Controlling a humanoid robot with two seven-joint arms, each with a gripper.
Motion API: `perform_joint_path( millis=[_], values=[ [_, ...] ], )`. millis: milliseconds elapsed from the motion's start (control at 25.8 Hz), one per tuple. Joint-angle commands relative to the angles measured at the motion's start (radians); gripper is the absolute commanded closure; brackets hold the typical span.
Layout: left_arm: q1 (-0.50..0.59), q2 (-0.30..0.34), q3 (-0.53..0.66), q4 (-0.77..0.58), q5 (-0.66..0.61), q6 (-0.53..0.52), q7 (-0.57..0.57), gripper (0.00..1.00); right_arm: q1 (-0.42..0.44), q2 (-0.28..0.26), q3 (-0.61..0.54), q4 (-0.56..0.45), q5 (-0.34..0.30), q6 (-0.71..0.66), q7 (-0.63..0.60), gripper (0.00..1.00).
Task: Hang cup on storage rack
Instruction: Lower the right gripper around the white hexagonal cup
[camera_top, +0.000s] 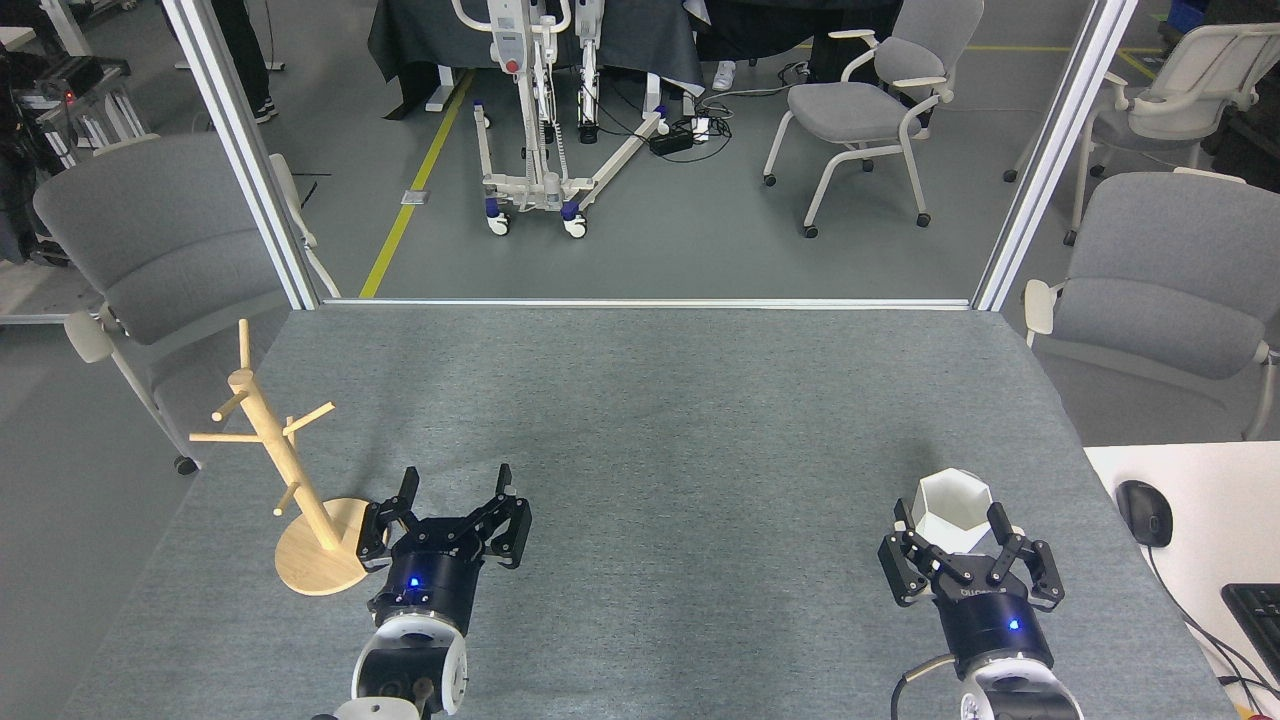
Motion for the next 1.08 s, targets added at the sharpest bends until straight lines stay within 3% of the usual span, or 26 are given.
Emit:
perform_joint_path(
  millis=[0,503,813,1045],
  values=[
    [0.003,0.000,-0.008,-0.010,0.000,0.001,0.002,0.00,0.000,-0.002,-0.001,0.001,-0.001,0.001,0.000,0.00],
    [0.023,-0.001,-0.059,-0.021,0.000,0.015,0.053,0.00,0.006,-0.002,-0.006,0.001,-0.001,0.007,0.000,0.00],
    [0.028,0.007,-0.061,-0.017,0.000,0.012,0.056,0.00,0.017,-0.011,-0.096,0.016,-0.002,-0.044,-0.005,0.00],
    [0.029,0.002,-0.061,-0.033,-0.002,0.015,0.054,0.00,0.011,-0.043,-0.095,0.126,-0.004,-0.047,-0.095,0.00]
  ],
)
